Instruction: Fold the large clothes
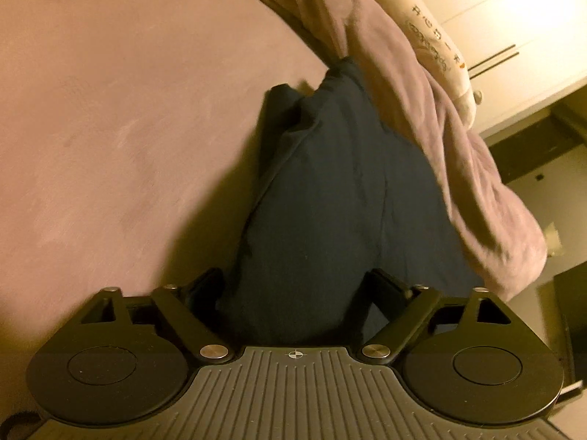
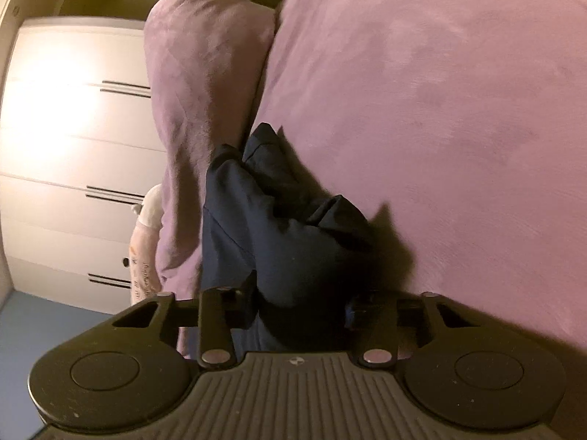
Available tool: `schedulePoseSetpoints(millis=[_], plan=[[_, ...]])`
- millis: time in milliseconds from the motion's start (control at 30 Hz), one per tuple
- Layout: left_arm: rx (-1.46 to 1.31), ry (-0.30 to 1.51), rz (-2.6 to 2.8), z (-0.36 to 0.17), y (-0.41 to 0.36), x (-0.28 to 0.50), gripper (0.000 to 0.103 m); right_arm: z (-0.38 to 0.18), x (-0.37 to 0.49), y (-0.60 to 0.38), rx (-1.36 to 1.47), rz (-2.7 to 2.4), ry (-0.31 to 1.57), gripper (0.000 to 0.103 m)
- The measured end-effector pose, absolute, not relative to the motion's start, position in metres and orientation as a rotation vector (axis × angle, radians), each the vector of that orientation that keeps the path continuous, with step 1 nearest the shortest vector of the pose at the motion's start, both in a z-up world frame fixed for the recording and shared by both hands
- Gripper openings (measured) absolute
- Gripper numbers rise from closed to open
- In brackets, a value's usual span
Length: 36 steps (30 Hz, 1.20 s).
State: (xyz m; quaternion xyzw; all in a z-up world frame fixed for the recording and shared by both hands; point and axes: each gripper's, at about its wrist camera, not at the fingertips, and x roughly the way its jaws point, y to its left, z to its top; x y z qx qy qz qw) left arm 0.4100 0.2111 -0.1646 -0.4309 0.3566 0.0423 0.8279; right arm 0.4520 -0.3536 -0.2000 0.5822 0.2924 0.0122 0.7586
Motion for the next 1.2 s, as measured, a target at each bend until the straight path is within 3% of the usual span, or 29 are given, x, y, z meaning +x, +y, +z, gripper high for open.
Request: schedulePoseSetpoints(millis=[67, 100, 200, 500, 767, 967, 1033, 1100, 1200], plan=[[-0.891, 0.757, 0.078, -0.159, 0.209, 0.413, 0.068, -0.186, 0.454, -0.345, 1.132, -0.007, 0.654, 0.032], [-0.875, 0.75, 0.069, -0.154, 0.208, 0.412, 0.056, -0.175, 0.456, -0.338, 1.039, -0.019, 0.656, 0.028], [-0.84, 0.714, 0.026, -0.133, 0.208, 0.403, 0.046, -0.142, 0.446, -0.321, 0.845, -0.015, 0.601, 0.023], [-0.753, 0.696, -0.12, -0.063, 0.202, 0.31, 0.043, -0.101, 0.345, -0.342, 0.795, 0.031, 0.587, 0.022], [-0.782, 0.87, -0.081, -0.085, 0.192, 0.167, 0.043, -0.119, 0.185, -0.358, 0.838, 0.003, 0.734, 0.023], [-0.779, 0.887, 0.083, -0.083, 0.193, 0.139, 0.055, -0.101, 0.172, -0.367, 0.759, 0.034, 0.813, 0.038], [-0.703, 0.859, 0.208, -0.069, 0.196, 0.131, 0.062, -0.095, 0.169, -0.372, 0.736, 0.013, 0.841, 0.041], [-0.675, 0.815, 0.303, -0.055, 0.197, 0.122, 0.075, -0.088, 0.167, -0.371, 0.681, -0.022, 0.857, 0.043], [-0.624, 0.756, 0.309, -0.038, 0.192, 0.117, 0.08, -0.072, 0.165, -0.356, 0.566, -0.083, 0.857, 0.044]])
